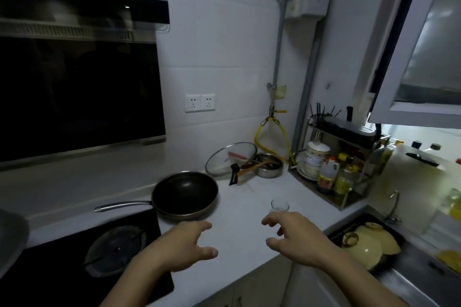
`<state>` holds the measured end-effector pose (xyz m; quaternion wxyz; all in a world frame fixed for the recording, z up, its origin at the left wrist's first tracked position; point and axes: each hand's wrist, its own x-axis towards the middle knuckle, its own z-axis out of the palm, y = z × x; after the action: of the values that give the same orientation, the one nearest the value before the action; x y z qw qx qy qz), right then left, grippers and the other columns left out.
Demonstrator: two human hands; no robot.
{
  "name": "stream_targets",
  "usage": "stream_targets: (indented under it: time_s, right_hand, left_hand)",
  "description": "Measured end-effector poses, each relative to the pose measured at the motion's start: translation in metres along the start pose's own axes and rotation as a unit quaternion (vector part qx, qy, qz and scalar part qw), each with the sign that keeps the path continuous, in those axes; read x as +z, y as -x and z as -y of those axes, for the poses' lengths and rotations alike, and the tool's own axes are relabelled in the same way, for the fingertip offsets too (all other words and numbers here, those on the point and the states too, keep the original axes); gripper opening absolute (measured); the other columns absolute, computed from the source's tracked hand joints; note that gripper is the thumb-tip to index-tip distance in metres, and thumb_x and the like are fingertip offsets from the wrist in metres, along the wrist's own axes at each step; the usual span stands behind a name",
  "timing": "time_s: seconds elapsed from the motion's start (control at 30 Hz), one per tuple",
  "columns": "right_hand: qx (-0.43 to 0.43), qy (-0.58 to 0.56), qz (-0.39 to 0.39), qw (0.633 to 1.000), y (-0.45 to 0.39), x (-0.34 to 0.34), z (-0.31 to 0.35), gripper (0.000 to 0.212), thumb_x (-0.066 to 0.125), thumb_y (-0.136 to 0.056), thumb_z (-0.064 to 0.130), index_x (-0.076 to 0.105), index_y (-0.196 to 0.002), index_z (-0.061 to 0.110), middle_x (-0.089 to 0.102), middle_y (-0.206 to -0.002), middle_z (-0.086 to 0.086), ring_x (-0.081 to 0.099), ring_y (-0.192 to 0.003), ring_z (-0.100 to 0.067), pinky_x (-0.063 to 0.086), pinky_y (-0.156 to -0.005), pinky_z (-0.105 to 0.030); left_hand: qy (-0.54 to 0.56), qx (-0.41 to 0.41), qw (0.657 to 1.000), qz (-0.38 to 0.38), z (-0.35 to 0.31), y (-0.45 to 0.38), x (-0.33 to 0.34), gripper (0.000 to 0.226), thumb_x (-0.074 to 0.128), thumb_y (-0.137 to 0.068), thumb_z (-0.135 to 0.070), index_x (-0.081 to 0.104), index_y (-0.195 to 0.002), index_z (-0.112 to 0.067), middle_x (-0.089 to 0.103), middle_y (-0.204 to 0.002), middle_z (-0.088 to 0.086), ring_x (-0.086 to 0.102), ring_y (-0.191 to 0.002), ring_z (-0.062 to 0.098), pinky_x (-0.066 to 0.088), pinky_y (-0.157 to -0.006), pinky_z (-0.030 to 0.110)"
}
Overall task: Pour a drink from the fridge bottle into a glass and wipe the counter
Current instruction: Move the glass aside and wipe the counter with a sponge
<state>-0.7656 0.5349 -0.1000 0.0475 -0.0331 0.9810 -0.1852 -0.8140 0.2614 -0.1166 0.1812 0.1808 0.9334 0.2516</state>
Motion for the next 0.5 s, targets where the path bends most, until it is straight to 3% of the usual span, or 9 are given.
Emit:
stream_targets:
  time_s: [0.2, 0.5]
  right_hand:
    - [0.021, -0.013, -0.008, 1.0, -0.057, -0.003, -0.012, 0.047, 0.061, -0.086, 0.05, 0.055, -0.131, 0.038, 0.06, -0.13, 0.014, 0.061, -0.1, -0.004, 0.054, -0.087, -0.031]
    - [0.02, -0.014, 0.001, 1.0, -0.12, -0.01, -0.059, 0.044, 0.061, -0.087, 0.048, 0.056, -0.129, 0.037, 0.061, -0.127, 0.011, 0.06, -0.1, -0.005, 0.054, -0.088, -0.032]
  left_hand:
    - [-0.026, 0.024, 0.999, 0.001, 0.01, -0.066, -0.026, 0.081, 0.066, -0.078, -0.057, 0.036, -0.147, -0.029, 0.042, -0.153, -0.004, 0.044, -0.136, 0.015, 0.038, -0.113, 0.037]
    - [-0.043, 0.022, 0.999, 0.026, 0.001, -0.147, -0.026, 0.079, 0.066, -0.078, -0.057, 0.037, -0.146, -0.031, 0.044, -0.151, -0.004, 0.048, -0.133, 0.016, 0.041, -0.11, 0.037]
